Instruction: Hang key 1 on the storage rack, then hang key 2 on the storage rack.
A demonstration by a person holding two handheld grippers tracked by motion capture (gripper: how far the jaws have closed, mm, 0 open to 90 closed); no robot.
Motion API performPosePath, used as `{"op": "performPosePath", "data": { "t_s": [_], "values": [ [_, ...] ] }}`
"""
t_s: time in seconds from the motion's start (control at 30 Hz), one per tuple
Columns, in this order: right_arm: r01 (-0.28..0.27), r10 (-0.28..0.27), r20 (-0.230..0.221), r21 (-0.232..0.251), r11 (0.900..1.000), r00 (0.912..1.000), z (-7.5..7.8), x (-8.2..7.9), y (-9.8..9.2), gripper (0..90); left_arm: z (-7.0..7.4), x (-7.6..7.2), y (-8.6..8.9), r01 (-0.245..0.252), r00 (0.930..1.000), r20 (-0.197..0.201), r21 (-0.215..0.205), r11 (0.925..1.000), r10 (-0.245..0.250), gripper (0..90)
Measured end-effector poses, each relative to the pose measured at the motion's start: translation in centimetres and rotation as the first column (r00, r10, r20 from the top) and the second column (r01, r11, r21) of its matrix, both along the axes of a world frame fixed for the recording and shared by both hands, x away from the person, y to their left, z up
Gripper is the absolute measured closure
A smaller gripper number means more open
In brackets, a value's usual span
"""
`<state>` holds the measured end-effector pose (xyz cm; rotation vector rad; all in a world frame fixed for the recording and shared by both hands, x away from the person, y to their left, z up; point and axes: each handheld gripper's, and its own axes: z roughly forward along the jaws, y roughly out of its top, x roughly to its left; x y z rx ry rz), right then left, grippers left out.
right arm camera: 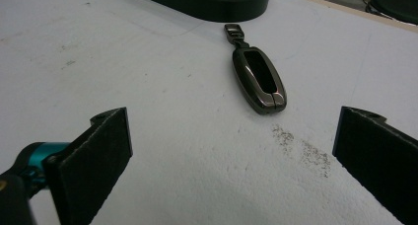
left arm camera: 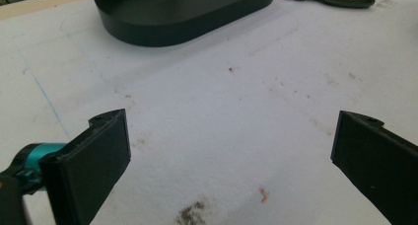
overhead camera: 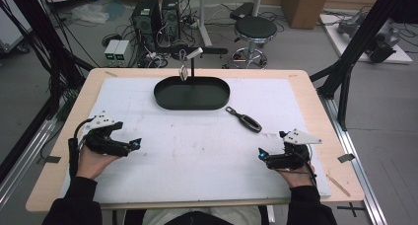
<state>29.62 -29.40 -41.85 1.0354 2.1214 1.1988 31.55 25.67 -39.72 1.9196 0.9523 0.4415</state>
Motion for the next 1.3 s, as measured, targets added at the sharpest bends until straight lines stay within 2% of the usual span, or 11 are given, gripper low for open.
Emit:
{"op": "performPosePath", "data": {
  "t_s": [0.13, 0.27, 0.3, 0.43, 0.53, 0.67, 0.7, 0.87, 1.03, 1.2, 1.3],
  "values": [
    [-0.012, 0.012, -0.002, 0.007, 1.0, 0.9999, 0.1, 0.1, 0.1, 0.8, -0.7, -0.6, 0.3, -0.004, 1.0, -0.002, 0.001, 1.0, 0.004, 2.0],
    [-0.042, 0.042, -0.042, 0.01, 0.999, 0.9982, -0.1, 0.6, 0.4, 0.8, -1.2, -1.1, 0.5, 0.014, 0.9999, -0.006, 0.017, 0.9998, -0.014, 2.0],
    [-0.05, 0.05, -0.049, 0.002, 0.999, 0.9976, 0.0, 0.8, 0.7, 0.8, -1.4, -1.4, 0.7, 0.015, 0.9998, -0.009, 0.001, 0.9999, -0.015, 2.0],
    [-0.064, 0.063, -0.056, -0.011, 0.998, 0.9964, 0.2, 1.2, 1.2, 0.8, -1.7, -1.9, 1.1, 0.008, 0.9999, -0.007, -0.017, 0.9998, -0.008, 2.0],
    [-0.094, 0.094, -0.066, -0.001, 0.996, 0.9934, 0.3, 1.9, 1.9, 0.8, -2.2, -2.3, 1.5, -0.012, 0.9998, -0.014, -0.019, 0.9997, 0.012, 2.0],
    [-0.132, 0.129, -0.075, -0.036, 0.991, 0.9888, 0.5, 2.7, 3.6, 0.8, -2.4, -2.9, 2.1, -0.026, 0.9996, -0.011, -0.037, 0.999, 0.025, 2.0],
    [-0.137, 0.134, -0.078, -0.04, 0.99, 0.9879, 0.5, 2.9, 3.8, 0.8, -2.5, -3.1, 2.4, -0.025, 0.9997, -0.009, -0.055, 0.9982, 0.025, 2.0],
    [-0.149, 0.142, -0.096, -0.077, 0.986, 0.9853, 0.7, 3.9, 4.7, 0.8, -2.8, -3.2, 3.0, -0.024, 0.9996, -0.017, -0.067, 0.9974, 0.023, 2.0],
    [-0.147, 0.137, -0.108, -0.092, 0.985, 0.9847, 1.1, 4.7, 5.2, 0.8, -2.9, -3.2, 2.8, -0.016, 0.9997, -0.018, -0.067, 0.9976, 0.015, 2.0],
    [-0.147, 0.129, -0.13, -0.14, 0.979, 0.9831, 1.8, 6.8, 5.6, 0.8, -3.0, -3.3, 2.8, -0.012, 0.9997, -0.021, -0.061, 0.998, 0.011, 2.0],
    [-0.144, 0.126, -0.134, -0.14, 0.98, 0.9829, 2.1, 7.4, 5.6, 0.8, -3.0, -3.4, 3.0, -0.018, 0.9997, -0.015, -0.071, 0.9973, 0.017, 2.0]
  ]
}}
